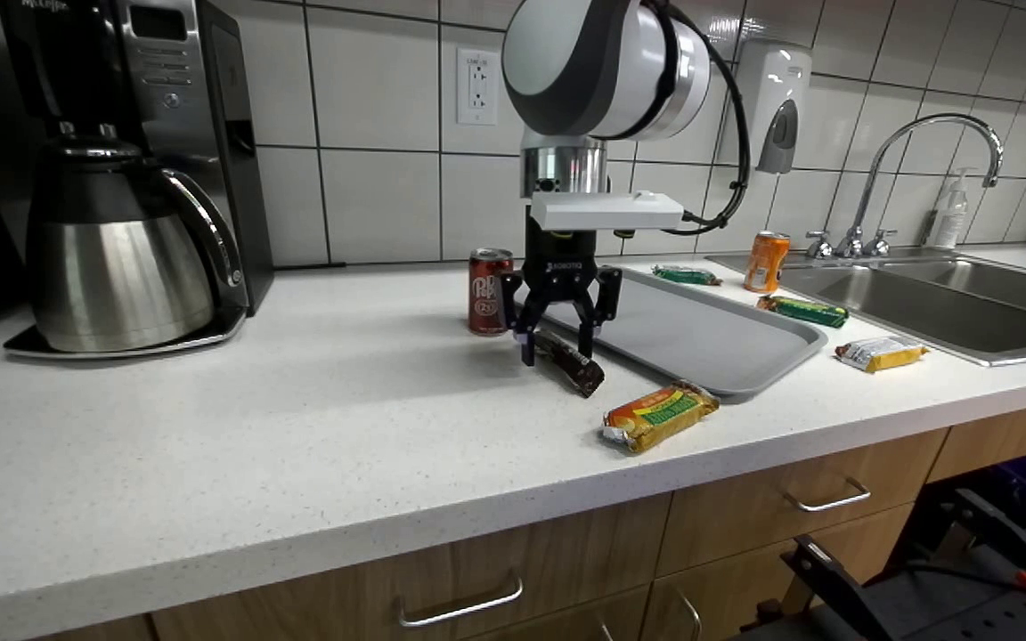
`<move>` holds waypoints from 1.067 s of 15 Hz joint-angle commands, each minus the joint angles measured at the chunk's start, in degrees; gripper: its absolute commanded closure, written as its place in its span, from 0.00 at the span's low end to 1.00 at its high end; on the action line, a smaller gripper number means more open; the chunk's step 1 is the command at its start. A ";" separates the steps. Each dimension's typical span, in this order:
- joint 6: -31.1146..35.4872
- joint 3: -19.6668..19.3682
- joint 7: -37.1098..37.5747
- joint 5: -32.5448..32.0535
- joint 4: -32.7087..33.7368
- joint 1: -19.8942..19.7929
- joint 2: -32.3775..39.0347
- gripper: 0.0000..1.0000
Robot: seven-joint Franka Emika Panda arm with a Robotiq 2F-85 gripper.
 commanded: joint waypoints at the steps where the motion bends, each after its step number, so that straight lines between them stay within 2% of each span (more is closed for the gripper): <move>1: 0.25 -0.55 1.20 0.08 0.53 0.51 -0.04 0.60; 5: 0.29 -0.70 1.14 0.20 0.38 0.42 -0.24 0.90; 7: 0.34 -0.77 1.18 0.15 0.23 0.41 -0.42 1.00; 9: 0.02 -0.64 0.80 0.45 0.11 0.29 -1.07 0.96; 16: -2.05 -0.86 1.12 -1.05 -1.05 0.32 -6.14 0.96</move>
